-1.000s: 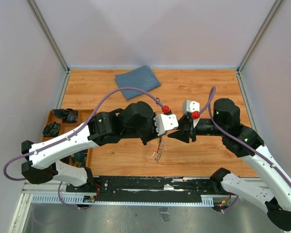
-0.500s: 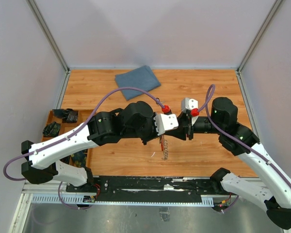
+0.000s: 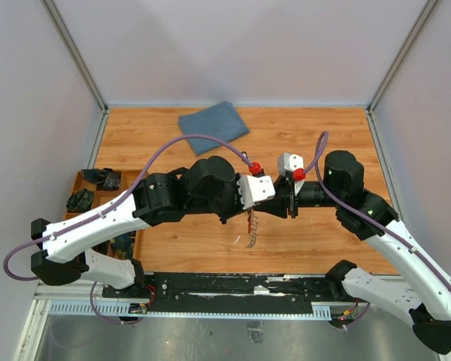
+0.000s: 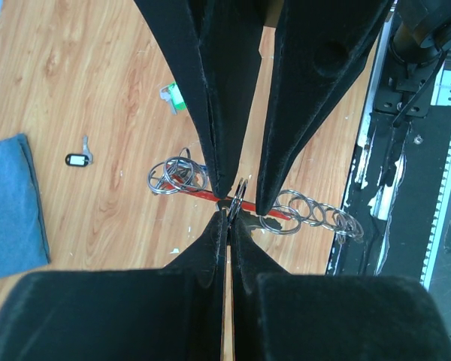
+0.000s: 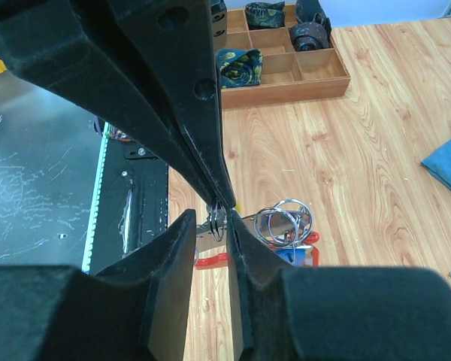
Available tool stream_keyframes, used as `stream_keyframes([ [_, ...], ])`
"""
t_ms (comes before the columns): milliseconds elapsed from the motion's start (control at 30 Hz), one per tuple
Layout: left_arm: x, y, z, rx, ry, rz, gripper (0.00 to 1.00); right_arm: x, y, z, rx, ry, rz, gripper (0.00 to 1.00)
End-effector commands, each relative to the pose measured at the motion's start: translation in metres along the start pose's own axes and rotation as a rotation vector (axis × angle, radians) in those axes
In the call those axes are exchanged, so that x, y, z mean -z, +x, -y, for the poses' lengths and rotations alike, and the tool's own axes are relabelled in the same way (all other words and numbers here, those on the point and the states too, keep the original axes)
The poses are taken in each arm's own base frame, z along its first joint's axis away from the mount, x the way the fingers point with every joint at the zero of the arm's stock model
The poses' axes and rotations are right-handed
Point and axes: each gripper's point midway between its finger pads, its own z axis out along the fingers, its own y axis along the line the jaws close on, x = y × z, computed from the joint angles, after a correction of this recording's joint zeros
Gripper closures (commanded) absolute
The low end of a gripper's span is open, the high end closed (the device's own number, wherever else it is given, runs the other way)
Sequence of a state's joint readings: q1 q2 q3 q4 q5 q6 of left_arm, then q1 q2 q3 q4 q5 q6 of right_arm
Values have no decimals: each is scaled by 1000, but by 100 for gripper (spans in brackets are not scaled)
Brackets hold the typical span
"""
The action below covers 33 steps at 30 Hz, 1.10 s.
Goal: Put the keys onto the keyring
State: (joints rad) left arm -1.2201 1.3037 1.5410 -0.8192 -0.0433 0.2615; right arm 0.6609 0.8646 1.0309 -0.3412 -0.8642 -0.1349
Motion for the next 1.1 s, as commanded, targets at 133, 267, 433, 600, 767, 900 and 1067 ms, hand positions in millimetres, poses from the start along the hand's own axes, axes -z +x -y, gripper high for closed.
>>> stream_keyframes([
  [133, 14, -26, -3, -1, -8, 104, 99, -3, 1, -4, 7, -25, 7, 77],
  [267, 14, -27, -3, 0, -7, 108, 99, -3, 0, -2, 10, -17, 11, 85],
  [433, 17, -30, -4, 5, -12, 127, 99, -2, -3, -4, 18, -19, 14, 99],
  [600, 26, -40, -3, 26, -9, 194, 93, 7, -16, -5, 56, 13, 36, 100],
  [767, 36, -52, 2, 56, 13, 291, 76, 15, -38, -8, 87, 38, 93, 100],
  [900, 46, -58, 5, 78, 23, 355, 72, 21, -55, -14, 108, 38, 148, 100],
  [1067, 52, -63, 6, 90, 29, 405, 70, 26, -73, -22, 124, 24, 204, 100],
])
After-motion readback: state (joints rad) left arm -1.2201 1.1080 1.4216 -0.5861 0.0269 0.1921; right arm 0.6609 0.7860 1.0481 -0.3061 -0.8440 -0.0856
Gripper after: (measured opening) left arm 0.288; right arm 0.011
